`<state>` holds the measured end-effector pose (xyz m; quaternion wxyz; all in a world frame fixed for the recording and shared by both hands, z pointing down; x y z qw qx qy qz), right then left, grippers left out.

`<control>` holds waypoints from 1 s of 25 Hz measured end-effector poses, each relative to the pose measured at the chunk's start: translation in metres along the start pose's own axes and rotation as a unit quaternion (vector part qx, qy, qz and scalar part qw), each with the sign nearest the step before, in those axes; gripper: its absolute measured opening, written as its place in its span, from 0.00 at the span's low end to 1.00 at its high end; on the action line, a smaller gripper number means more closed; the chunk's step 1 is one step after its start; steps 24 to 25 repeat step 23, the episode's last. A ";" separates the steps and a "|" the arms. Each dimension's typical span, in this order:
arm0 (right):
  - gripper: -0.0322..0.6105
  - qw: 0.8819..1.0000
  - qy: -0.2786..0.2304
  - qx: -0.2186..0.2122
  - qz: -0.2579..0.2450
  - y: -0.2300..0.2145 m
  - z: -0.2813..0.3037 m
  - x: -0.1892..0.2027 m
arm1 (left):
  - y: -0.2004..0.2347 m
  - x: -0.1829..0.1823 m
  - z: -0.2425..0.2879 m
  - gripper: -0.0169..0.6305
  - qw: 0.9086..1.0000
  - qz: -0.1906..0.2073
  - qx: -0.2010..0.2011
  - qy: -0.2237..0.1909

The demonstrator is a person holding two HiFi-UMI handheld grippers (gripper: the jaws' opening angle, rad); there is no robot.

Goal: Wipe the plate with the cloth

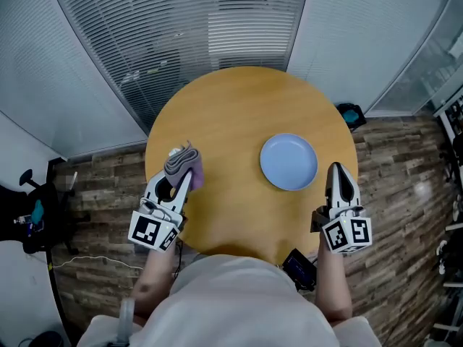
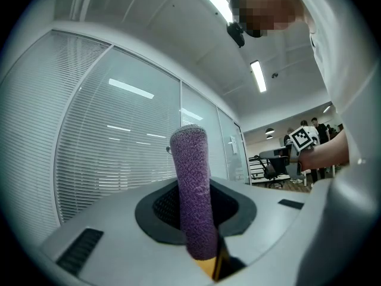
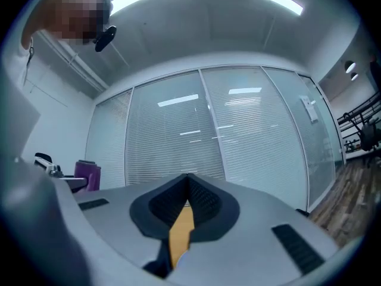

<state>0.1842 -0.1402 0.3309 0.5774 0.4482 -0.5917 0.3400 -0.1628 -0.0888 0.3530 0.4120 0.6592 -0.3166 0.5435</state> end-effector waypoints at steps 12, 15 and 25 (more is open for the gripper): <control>0.08 0.999 -0.001 0.023 0.022 -0.001 -0.007 -0.003 | 0.001 0.001 -0.004 0.15 1.000 0.003 0.002 0.005; 0.08 1.000 0.000 0.025 0.020 0.001 -0.010 -0.006 | 0.001 0.001 -0.005 0.15 1.000 0.003 0.001 0.007; 0.08 0.999 0.001 0.037 0.037 0.003 -0.014 -0.004 | 0.002 0.000 -0.010 0.15 1.000 0.002 0.002 0.006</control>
Point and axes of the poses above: the fingertips, and each gripper's own axes: z forward along the fingers, y to its left, x out of its underside, the point moved 1 cm from there along -z, backward along the fingers, and after that the axes turned 15 degrees about -z, right-handed, at the moved point
